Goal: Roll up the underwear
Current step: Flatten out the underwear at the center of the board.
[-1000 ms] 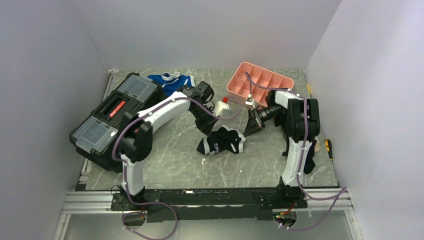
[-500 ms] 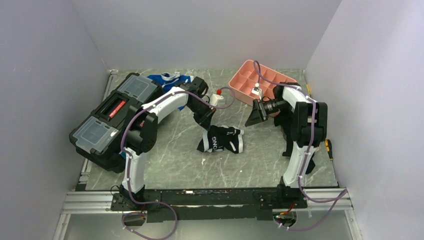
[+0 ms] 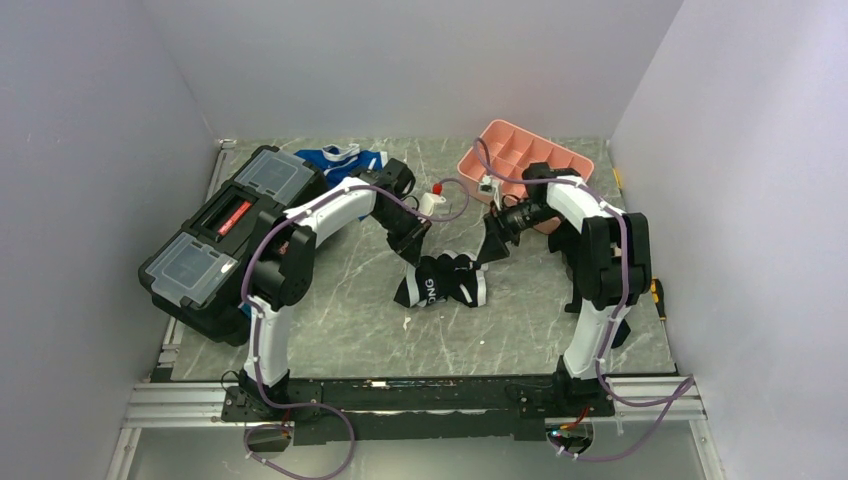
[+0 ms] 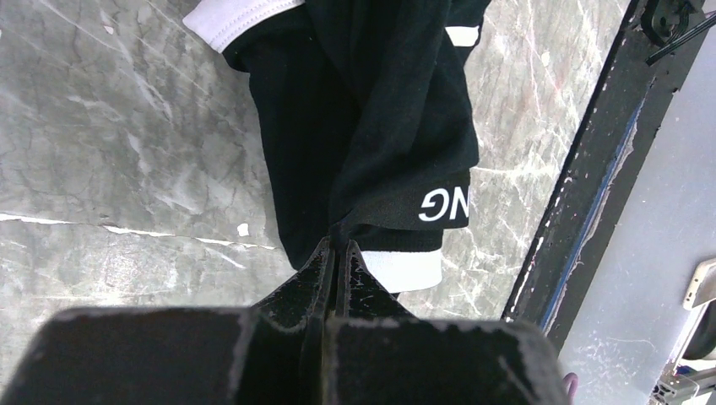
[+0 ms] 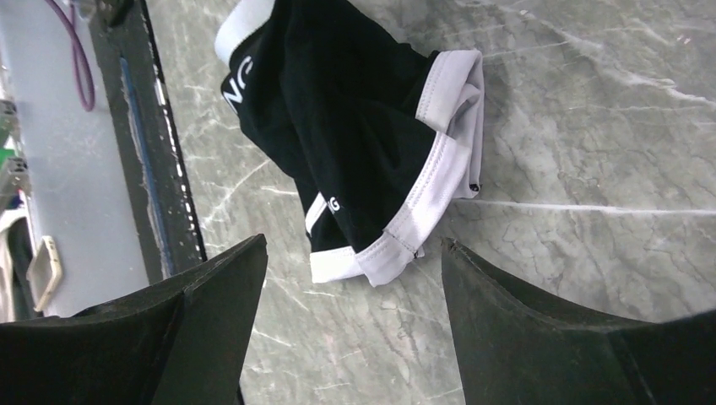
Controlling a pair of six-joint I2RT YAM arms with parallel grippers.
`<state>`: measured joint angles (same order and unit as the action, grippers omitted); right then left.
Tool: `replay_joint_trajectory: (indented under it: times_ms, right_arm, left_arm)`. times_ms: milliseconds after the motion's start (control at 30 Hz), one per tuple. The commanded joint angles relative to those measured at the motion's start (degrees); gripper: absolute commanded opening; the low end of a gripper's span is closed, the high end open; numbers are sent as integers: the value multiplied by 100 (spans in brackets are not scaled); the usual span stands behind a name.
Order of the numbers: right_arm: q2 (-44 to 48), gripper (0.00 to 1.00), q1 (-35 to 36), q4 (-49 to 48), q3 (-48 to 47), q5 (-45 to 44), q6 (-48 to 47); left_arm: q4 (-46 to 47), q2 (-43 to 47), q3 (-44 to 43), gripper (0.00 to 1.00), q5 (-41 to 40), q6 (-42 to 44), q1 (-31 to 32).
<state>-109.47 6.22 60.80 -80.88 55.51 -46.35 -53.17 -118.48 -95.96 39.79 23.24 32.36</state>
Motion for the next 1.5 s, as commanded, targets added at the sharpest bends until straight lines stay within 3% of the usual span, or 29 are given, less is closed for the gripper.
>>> replay_joint_trajectory:
  times_ms: [0,167,367,567,700,833,967,1167,1467]
  right_arm:
    - [38,77,174,-348,218,-101,-512]
    - [-29,75,271,-422,394,-163,-646]
    - [-74,62,368,-677,440,-277,-490]
    - [-173,36,420,-551,321,-233,-476]
    - [-156,27,421,-457,263,-235,-463]
    - [-35,0,424,-169,122,-241,-511]
    - [408,0,415,135,2,-229,-441]
    - [1660,0,434,377,-350,-202,-17]
    - [2865,0,834,510,-1667,-1127,837]
  left_arm:
    - [36,411,-1,0,306,141,-19]
    - [56,527,105,0,244,164,-11]
    - [70,656,199,0,166,203,-13]
    - [47,684,211,0,121,223,-13]
    - [35,718,188,0,69,247,-10]
    - [-97,786,87,0,-72,334,-17]
    - [-406,1015,-111,0,-147,550,-12]
    - [-486,2170,-56,0,-309,611,26]
    - [-594,3181,-962,4,-1060,696,297]
